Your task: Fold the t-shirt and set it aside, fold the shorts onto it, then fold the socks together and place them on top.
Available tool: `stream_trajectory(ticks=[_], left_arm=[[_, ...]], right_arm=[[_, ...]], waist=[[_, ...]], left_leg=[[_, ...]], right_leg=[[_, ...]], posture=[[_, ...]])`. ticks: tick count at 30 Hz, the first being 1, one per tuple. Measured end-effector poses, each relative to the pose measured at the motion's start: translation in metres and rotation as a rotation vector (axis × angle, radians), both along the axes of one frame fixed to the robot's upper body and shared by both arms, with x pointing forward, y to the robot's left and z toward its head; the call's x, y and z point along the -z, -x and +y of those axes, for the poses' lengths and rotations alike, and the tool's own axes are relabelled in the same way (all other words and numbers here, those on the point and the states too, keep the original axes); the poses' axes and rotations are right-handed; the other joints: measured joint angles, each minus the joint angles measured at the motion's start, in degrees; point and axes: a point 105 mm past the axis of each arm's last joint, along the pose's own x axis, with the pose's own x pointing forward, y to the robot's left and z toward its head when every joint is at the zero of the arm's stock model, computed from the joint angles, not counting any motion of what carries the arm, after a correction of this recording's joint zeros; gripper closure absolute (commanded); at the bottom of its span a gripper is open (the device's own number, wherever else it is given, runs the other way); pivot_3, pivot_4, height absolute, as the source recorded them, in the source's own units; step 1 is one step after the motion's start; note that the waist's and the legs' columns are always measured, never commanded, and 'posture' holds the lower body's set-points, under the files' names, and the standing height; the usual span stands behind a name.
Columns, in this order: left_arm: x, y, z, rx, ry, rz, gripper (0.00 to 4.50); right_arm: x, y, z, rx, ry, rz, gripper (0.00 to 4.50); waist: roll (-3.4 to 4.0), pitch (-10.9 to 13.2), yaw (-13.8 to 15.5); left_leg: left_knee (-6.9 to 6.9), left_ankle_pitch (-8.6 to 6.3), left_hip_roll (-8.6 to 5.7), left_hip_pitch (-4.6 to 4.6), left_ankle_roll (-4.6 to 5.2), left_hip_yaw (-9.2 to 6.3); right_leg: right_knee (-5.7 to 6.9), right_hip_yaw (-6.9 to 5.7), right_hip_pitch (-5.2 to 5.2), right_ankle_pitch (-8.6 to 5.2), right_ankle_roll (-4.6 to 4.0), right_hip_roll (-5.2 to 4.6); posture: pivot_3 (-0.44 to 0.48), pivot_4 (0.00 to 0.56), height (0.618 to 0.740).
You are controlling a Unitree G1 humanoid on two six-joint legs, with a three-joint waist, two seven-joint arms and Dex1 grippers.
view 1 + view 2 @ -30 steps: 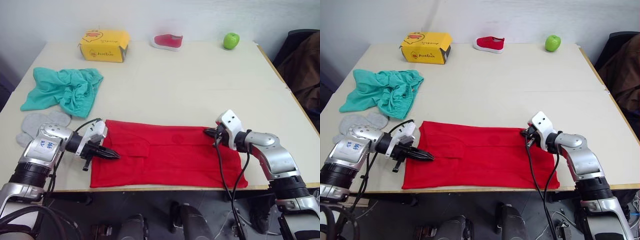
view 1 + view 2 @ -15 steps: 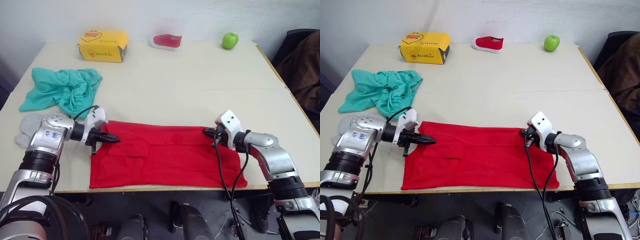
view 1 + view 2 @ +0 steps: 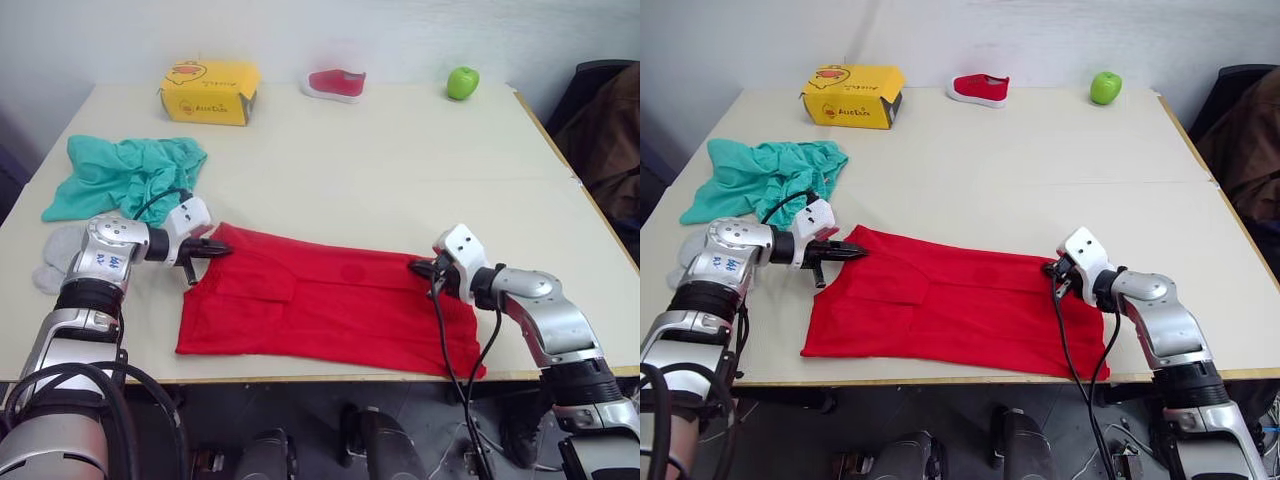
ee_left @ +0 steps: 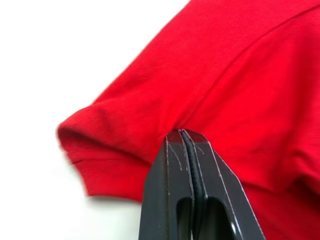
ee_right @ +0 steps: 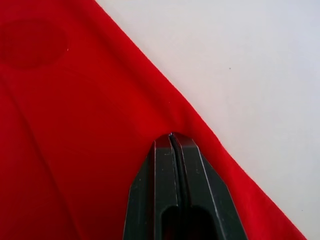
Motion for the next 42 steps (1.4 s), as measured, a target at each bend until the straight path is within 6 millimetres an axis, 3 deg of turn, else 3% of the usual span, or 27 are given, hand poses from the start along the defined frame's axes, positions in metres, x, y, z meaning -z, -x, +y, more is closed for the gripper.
stream_trajectory(ticks=[5,9,13,15,23,28,31,33,35,39,42], left_arm=[[-0.005,0.007,-0.004,0.032,0.100,0.068,4.47],[-0.022,0.007,-0.015,0.065,0.190,0.066,4.47],[-0.011,0.002,-0.024,0.067,0.128,0.057,4.47],[0.002,0.000,-0.023,0.046,0.084,0.078,4.47],[-0.005,-0.028,-0.008,-0.130,-0.004,-0.059,4.47],[-0.008,-0.020,-0.007,-0.092,0.073,0.005,4.47],[-0.020,-0.011,-0.010,-0.003,0.105,0.021,3.95],[-0.034,-0.006,-0.015,0.061,0.132,0.002,3.34],[-0.051,0.000,-0.026,0.134,0.160,-0.028,2.73],[-0.081,0.012,-0.048,0.246,0.205,-0.083,1.49],[-0.092,0.028,-0.065,0.342,0.246,-0.078,0.57]], right_arm=[[-0.001,0.002,-0.005,0.008,0.003,-0.004,4.50],[-0.001,0.003,-0.010,0.020,0.010,-0.002,4.50],[-0.001,0.004,-0.012,0.025,0.015,0.001,4.50],[-0.001,0.005,-0.016,0.031,0.027,0.002,4.50],[0.000,0.008,-0.042,0.087,0.104,0.010,4.50],[-0.004,0.016,-0.066,0.140,0.123,0.018,4.50],[-0.007,0.019,-0.064,0.129,0.075,0.056,4.50],[-0.015,0.022,-0.058,0.082,0.056,0.070,4.50],[-0.031,0.018,-0.054,0.035,0.059,0.057,4.15],[-0.061,0.008,-0.053,-0.031,0.087,0.031,2.90],[-0.053,0.000,-0.054,-0.059,0.121,0.092,1.91]], waist=[[-0.01,0.0,0.0],[-0.02,0.0,0.4],[-0.02,0.0,0.2],[-0.02,0.0,0.2],[-0.09,0.0,0.7],[-0.10,0.0,0.8],[-0.09,0.0,0.7],[-0.08,0.0,0.7],[-0.04,0.1,0.4],[-0.04,0.1,0.1],[-0.04,0.1,-0.1]], left_leg=[[0.03,0.00,0.00,-0.10,0.00,-0.02],[0.09,0.00,-0.03,-0.17,0.01,-0.11],[0.06,0.00,-0.03,-0.14,0.01,-0.09],[0.06,0.00,-0.03,-0.14,0.01,-0.08],[0.05,-0.01,-0.04,0.01,0.02,-0.09],[0.07,-0.01,-0.03,-0.12,0.02,-0.09],[0.07,-0.01,-0.03,-0.17,0.02,-0.08],[0.07,-0.01,-0.02,-0.20,0.02,-0.09],[0.08,-0.01,-0.03,-0.19,0.02,-0.08],[0.06,-0.01,0.00,-0.18,0.01,-0.10],[0.06,-0.01,0.00,-0.18,0.02,-0.08]], right_leg=[[-0.01,-0.05,-0.04,0.00,0.00,0.00],[-0.05,-0.13,-0.02,0.00,0.01,-0.04],[-0.04,-0.12,-0.02,0.00,0.01,-0.03],[-0.04,-0.12,-0.01,0.01,0.01,-0.02],[-0.03,-0.11,0.12,0.01,0.02,-0.08],[-0.05,-0.16,0.03,0.01,0.02,-0.05],[-0.05,-0.16,-0.03,0.01,0.02,-0.03],[-0.05,-0.15,-0.06,0.01,0.02,-0.03],[-0.05,-0.13,-0.05,0.01,0.02,-0.03],[-0.06,-0.15,-0.05,0.01,0.02,0.00],[-0.06,-0.12,-0.05,0.01,0.02,0.00]], posture=[[0.000,0.150,0.740],[0.000,0.150,0.740],[0.000,0.150,0.740],[0.000,0.150,0.740],[0.000,0.150,0.740],[0.000,0.150,0.740],[0.000,0.150,0.740],[0.000,0.150,0.740],[0.000,0.150,0.740],[0.000,0.150,0.740],[0.000,0.150,0.740]])
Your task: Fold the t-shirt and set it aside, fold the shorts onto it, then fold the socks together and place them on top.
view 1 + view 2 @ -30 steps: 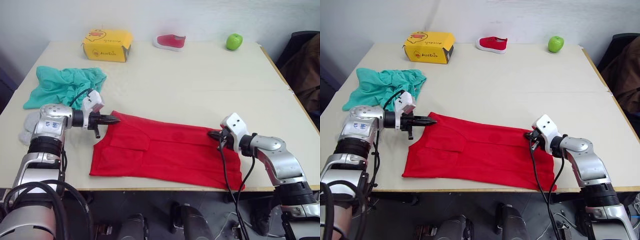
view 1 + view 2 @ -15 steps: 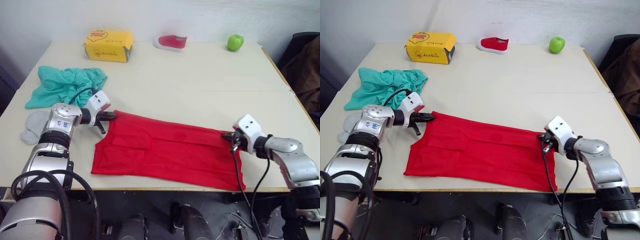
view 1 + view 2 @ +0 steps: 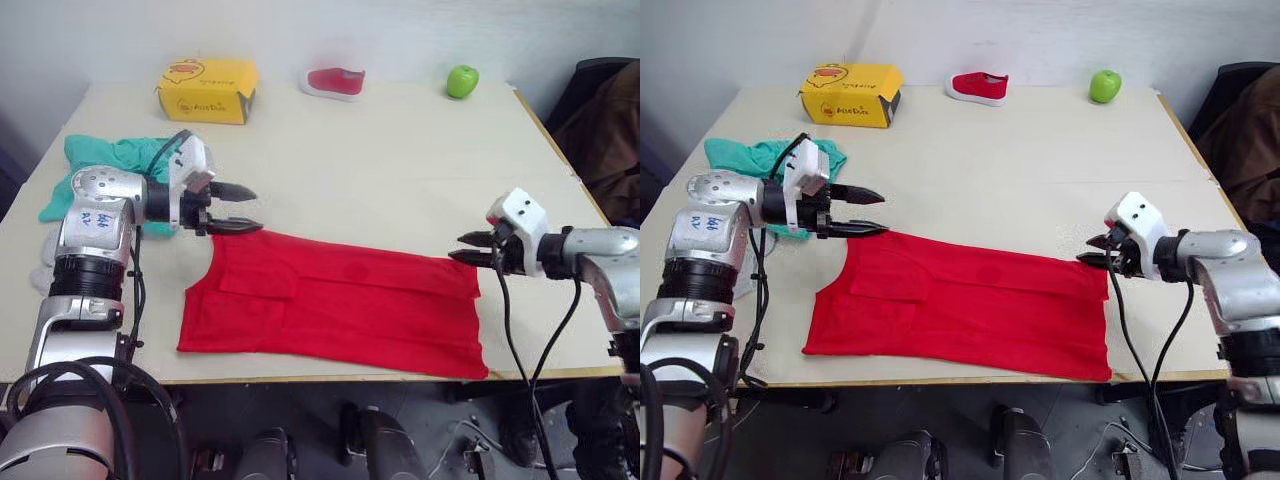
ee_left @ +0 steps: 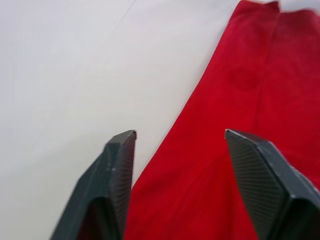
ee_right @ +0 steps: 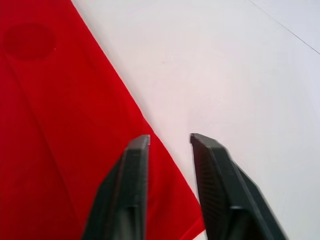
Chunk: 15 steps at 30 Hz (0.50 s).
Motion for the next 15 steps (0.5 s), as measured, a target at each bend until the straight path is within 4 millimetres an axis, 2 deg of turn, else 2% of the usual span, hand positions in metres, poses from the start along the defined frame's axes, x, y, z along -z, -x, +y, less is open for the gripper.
stream_trajectory(ticks=[2,4,8,11,15], left_arm=[[-0.002,0.015,-0.012,0.078,0.020,0.018,0.00],[-0.002,0.027,-0.023,0.132,0.023,0.021,0.00],[-0.004,0.038,-0.036,0.168,0.019,-0.011,0.00],[-0.003,0.041,-0.040,0.176,0.013,-0.022,0.00],[0.006,0.042,-0.041,0.180,-0.005,-0.021,0.00]], right_arm=[[0.008,-0.007,0.001,-0.003,0.012,0.050,1.23],[0.014,-0.011,0.000,0.000,0.019,0.089,0.56],[0.027,-0.015,0.008,-0.037,0.028,0.154,0.56],[0.030,-0.018,0.015,-0.050,0.016,0.172,1.17],[0.031,-0.018,0.018,-0.070,0.038,0.186,2.54]], waist=[[0.05,0.0,0.0],[0.08,0.1,0.0],[0.09,0.1,0.1],[0.10,0.1,0.1],[0.10,0.1,0.1]], left_leg=[[0.01,0.00,0.01,0.00,-0.01,0.01],[0.01,0.00,0.01,-0.01,-0.01,0.01],[0.02,0.01,0.00,-0.01,-0.01,0.00],[0.02,0.01,0.00,0.00,-0.02,0.00],[0.02,0.01,0.01,0.00,-0.02,-0.01]], right_leg=[[0.01,0.02,-0.01,0.00,0.00,0.01],[0.01,0.02,-0.02,0.00,0.00,0.01],[0.00,0.03,-0.01,0.00,0.00,0.00],[0.00,0.03,-0.01,0.00,0.00,0.00],[0.00,0.02,-0.01,0.00,0.00,0.00]], posture=[[0.000,0.150,0.740],[0.000,0.150,0.740],[0.000,0.150,0.740],[0.000,0.150,0.740],[0.000,0.150,0.740]])
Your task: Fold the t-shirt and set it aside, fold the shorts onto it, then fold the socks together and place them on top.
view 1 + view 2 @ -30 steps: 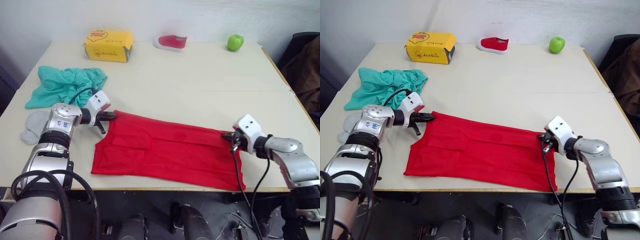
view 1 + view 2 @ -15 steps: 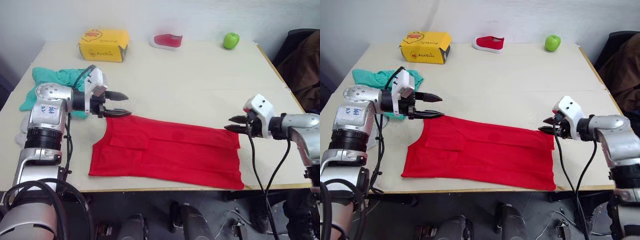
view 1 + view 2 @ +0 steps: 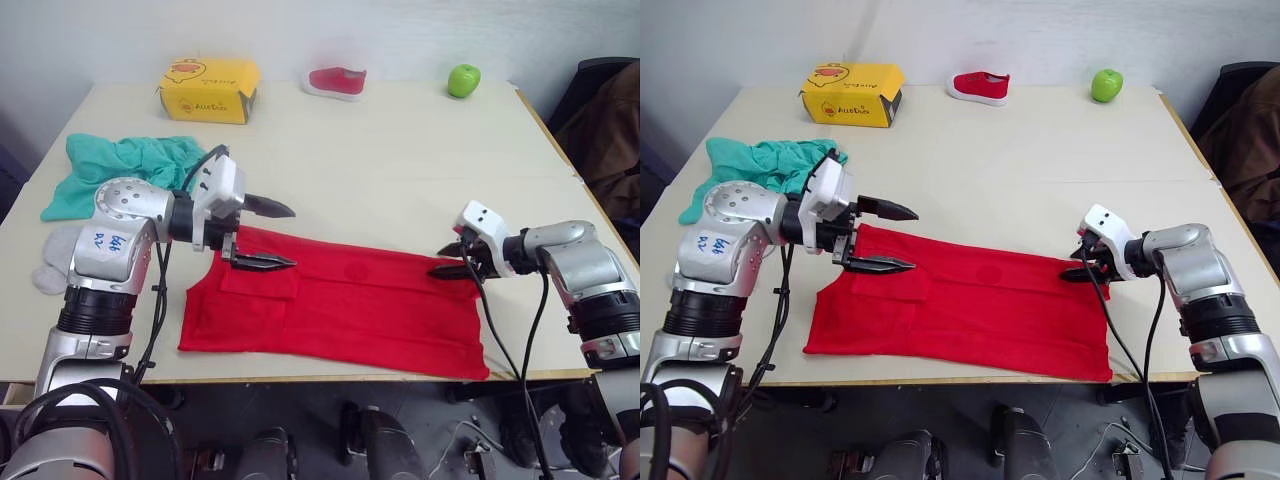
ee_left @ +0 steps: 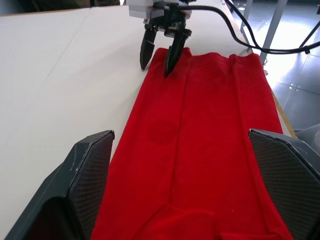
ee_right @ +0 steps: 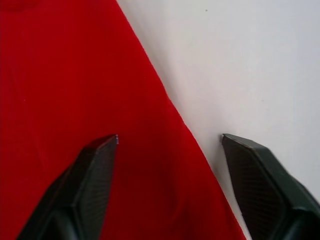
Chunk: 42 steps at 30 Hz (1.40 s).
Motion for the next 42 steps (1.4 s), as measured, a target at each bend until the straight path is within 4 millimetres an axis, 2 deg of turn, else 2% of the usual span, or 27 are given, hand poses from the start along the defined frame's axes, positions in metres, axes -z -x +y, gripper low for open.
stream_trajectory(ticks=[4,6,10,16,22,25,29,32,35,36,37,39,40,42], left_arm=[[0.000,-0.001,0.001,-0.006,-0.009,-0.018,0.00],[-0.001,-0.001,0.001,-0.006,-0.009,-0.021,0.00],[-0.001,-0.002,0.001,-0.012,-0.005,-0.031,0.00],[-0.001,-0.007,0.000,-0.025,0.016,-0.032,0.00],[-0.002,-0.009,-0.001,-0.035,0.024,-0.043,0.00],[-0.003,-0.010,-0.002,-0.040,0.031,-0.052,0.00],[0.001,-0.014,0.001,-0.058,0.042,-0.044,0.00],[0.007,-0.026,0.008,-0.103,0.059,-0.008,0.00],[0.004,-0.041,0.016,-0.145,0.056,-0.023,0.00],[0.002,-0.045,0.018,-0.155,0.053,-0.031,0.00],[0.002,-0.050,0.020,-0.164,0.044,-0.040,0.00],[0.007,-0.064,0.025,-0.200,0.008,-0.043,0.00],[0.012,-0.072,0.029,-0.231,-0.016,-0.035,0.00],[0.025,-0.084,0.037,-0.296,-0.069,-0.024,0.00]], right_arm=[[0.000,0.001,0.004,-0.024,0.000,0.007,3.95],[0.000,-0.001,0.010,-0.044,-0.015,0.012,4.44],[-0.008,-0.016,0.013,-0.065,0.021,-0.019,4.44],[-0.025,-0.058,0.020,-0.032,0.150,-0.166,4.44],[-0.024,-0.075,0.023,0.021,0.234,-0.252,4.44],[-0.024,-0.078,0.021,0.040,0.244,-0.273,3.87],[-0.031,-0.081,0.014,0.092,0.213,-0.304,2.50],[-0.052,-0.079,0.001,0.131,0.145,-0.354,1.41],[-0.073,-0.070,-0.010,0.159,0.050,-0.397,0.37],[-0.072,-0.065,-0.011,0.169,0.026,-0.391,0.04],[-0.069,-0.056,-0.015,0.189,0.000,-0.373,0.04],[-0.055,-0.027,-0.020,0.244,-0.056,-0.319,0.04],[-0.047,-0.006,-0.021,0.290,-0.095,-0.279,0.04],[-0.038,0.029,-0.012,0.381,-0.193,-0.205,0.04]], waist=[[0.00,0.0,0.0],[0.00,0.0,-0.1],[0.07,0.0,-0.3],[0.09,0.1,-0.7],[0.10,0.1,-0.8],[0.11,0.1,-0.9],[0.13,0.1,-1.3],[0.27,0.2,-1.4],[0.28,0.2,-1.2],[0.28,0.2,-1.2],[0.28,0.2,-1.0],[0.30,0.2,0.0],[0.34,0.2,0.3],[0.38,0.2,1.2]], left_leg=[[0.00,0.00,0.00,0.00,0.00,0.00],[0.00,0.01,0.00,0.01,-0.01,0.02],[-0.01,0.01,0.00,0.01,-0.02,0.04],[-0.04,0.02,0.01,-0.01,-0.04,0.02],[-0.05,0.02,0.00,-0.06,-0.04,-0.02],[-0.05,0.02,0.01,-0.06,-0.04,-0.02],[-0.07,0.02,0.01,-0.05,-0.04,-0.03],[-0.06,0.02,0.01,-0.06,-0.04,-0.02],[-0.06,0.02,0.03,-0.06,-0.03,-0.06],[-0.06,0.02,0.03,-0.06,-0.04,-0.05],[-0.08,0.02,0.02,-0.07,-0.04,-0.02],[-0.07,0.02,0.04,-0.08,-0.04,-0.07],[-0.08,0.02,0.02,-0.12,-0.04,-0.08],[-0.08,0.02,0.01,-0.15,-0.04,-0.08]], right_leg=[[-0.01,0.00,0.00,0.00,0.00,0.00],[0.00,0.01,0.00,0.00,0.00,0.01],[0.01,0.02,-0.01,0.00,0.00,0.02],[0.01,0.01,-0.04,-0.01,-0.02,0.00],[-0.02,-0.02,-0.04,-0.01,-0.02,-0.03],[-0.01,-0.02,-0.04,-0.01,-0.02,-0.04],[0.00,-0.02,-0.04,-0.01,-0.02,-0.03],[0.00,-0.02,-0.05,-0.01,-0.02,-0.03],[-0.01,-0.06,-0.03,-0.01,-0.02,-0.02],[-0.01,-0.06,-0.03,-0.01,-0.02,-0.02],[-0.01,-0.06,-0.03,-0.01,-0.02,-0.02],[-0.01,-0.10,-0.06,-0.01,-0.02,0.00],[-0.02,-0.12,-0.09,-0.01,-0.02,-0.01],[-0.03,-0.13,-0.11,-0.01,-0.02,0.00]], posture=[[0.000,0.150,0.740],[0.000,0.150,0.740],[0.000,0.150,0.740],[0.000,0.150,0.740],[0.000,0.150,0.740],[0.000,0.150,0.740],[0.000,0.150,0.740],[0.000,0.150,0.740],[0.000,0.150,0.740],[0.000,0.150,0.740],[0.000,0.150,0.740],[0.000,0.150,0.740],[0.000,0.150,0.740],[0.000,0.150,0.740]])
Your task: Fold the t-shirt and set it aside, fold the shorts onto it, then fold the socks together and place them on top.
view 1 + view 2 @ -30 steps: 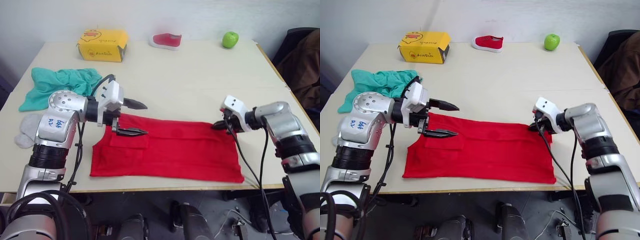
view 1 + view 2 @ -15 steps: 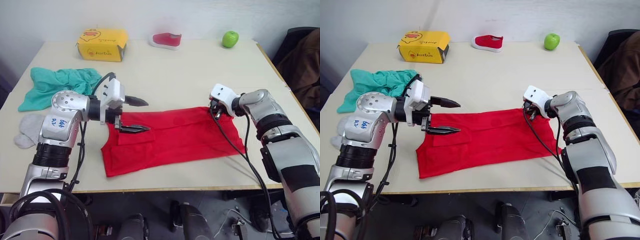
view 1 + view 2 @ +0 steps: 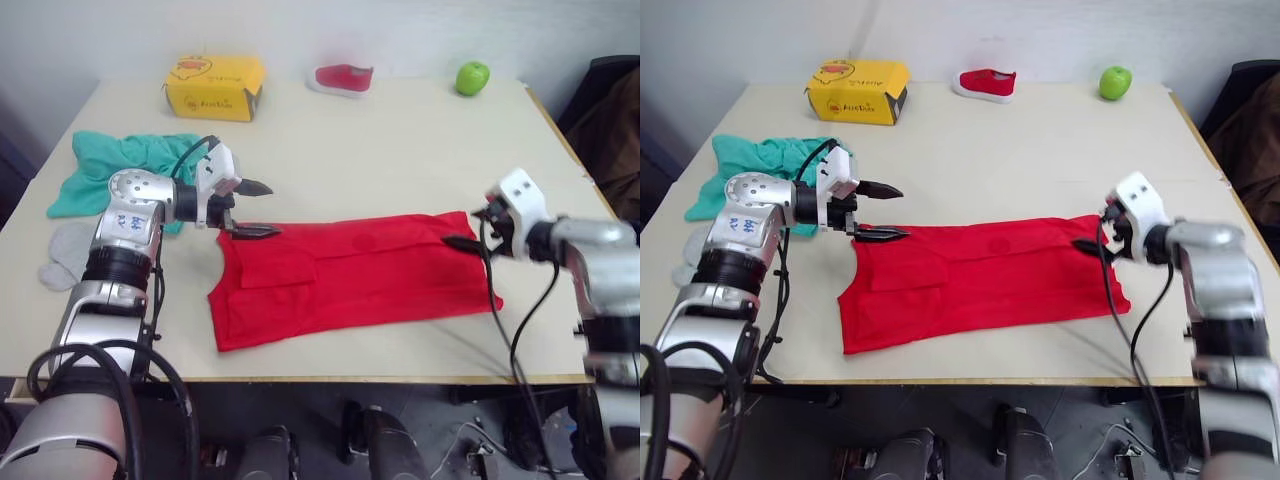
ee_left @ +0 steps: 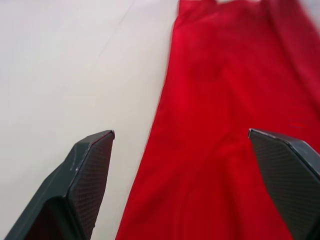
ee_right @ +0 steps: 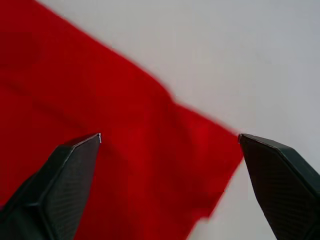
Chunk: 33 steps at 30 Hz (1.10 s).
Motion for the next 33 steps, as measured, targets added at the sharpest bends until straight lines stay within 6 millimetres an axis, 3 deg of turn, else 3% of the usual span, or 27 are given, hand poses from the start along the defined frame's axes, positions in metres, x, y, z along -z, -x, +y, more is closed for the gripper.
stream_trajectory(ticks=[2,5,9,13,20,24,32,33], left_arm=[[0.013,-0.008,-0.003,-0.036,-0.032,0.020,0.00],[0.023,-0.015,-0.013,-0.047,-0.072,0.022,0.00],[0.028,-0.024,-0.018,-0.103,-0.120,-0.001,0.00],[0.036,-0.028,-0.028,-0.121,-0.140,-0.003,0.00],[0.039,-0.033,-0.028,-0.170,-0.165,-0.013,0.00],[0.042,-0.033,-0.031,-0.169,-0.179,-0.011,0.90],[0.047,-0.033,-0.030,-0.176,-0.212,0.009,3.49],[0.048,-0.033,-0.029,-0.177,-0.217,0.010,3.83]], right_arm=[[-0.003,0.031,0.011,0.069,-0.093,0.024,0.04],[-0.008,0.061,0.017,0.168,-0.176,0.010,0.04],[0.030,0.095,0.022,0.302,-0.297,0.100,0.04],[0.038,0.106,0.031,0.367,-0.361,0.086,0.04],[0.058,0.112,0.037,0.506,-0.474,0.139,0.04],[0.061,0.110,0.036,0.541,-0.484,0.151,0.00],[0.063,0.083,0.033,0.587,-0.614,0.179,0.00],[0.063,0.082,0.032,0.592,-0.620,0.181,0.19]], waist=[[0.00,0.0,0.1],[-0.09,0.0,0.3],[-0.20,-0.1,0.2],[-0.20,-0.1,-0.1],[-0.21,-0.1,-1.1],[-0.21,-0.1,-1.2],[-0.34,-0.2,-1.3],[-0.36,-0.2,-1.3]], left_leg=[[0.04,-0.01,-0.05,0.02,0.00,0.07],[0.07,-0.02,-0.05,0.06,0.02,0.02],[-0.10,-0.05,-0.11,0.07,0.01,0.07],[-0.07,-0.04,-0.11,0.14,0.01,0.13],[-0.09,-0.05,-0.09,0.16,0.01,0.14],[-0.10,-0.05,-0.09,0.16,0.02,0.15],[-0.10,-0.05,-0.07,0.18,0.03,0.15],[-0.10,-0.05,-0.07,0.18,0.03,0.15]], right_leg=[[0.03,0.09,0.01,0.03,0.05,0.00],[0.01,0.09,0.06,0.04,0.06,0.02],[-0.06,0.11,0.02,0.04,0.06,0.07],[-0.01,0.19,0.04,0.04,0.06,0.14],[0.01,0.22,0.04,0.03,0.06,0.19],[-0.01,0.23,0.04,0.03,0.06,0.19],[0.00,0.27,0.04,0.03,0.05,0.20],[0.00,0.27,0.04,0.03,0.05,0.20]], posture=[[0.000,0.150,0.740],[0.000,0.150,0.740],[0.000,0.150,0.740],[0.000,0.150,0.740],[0.000,0.150,0.740],[0.000,0.150,0.740],[0.000,0.150,0.740],[0.000,0.150,0.740]])
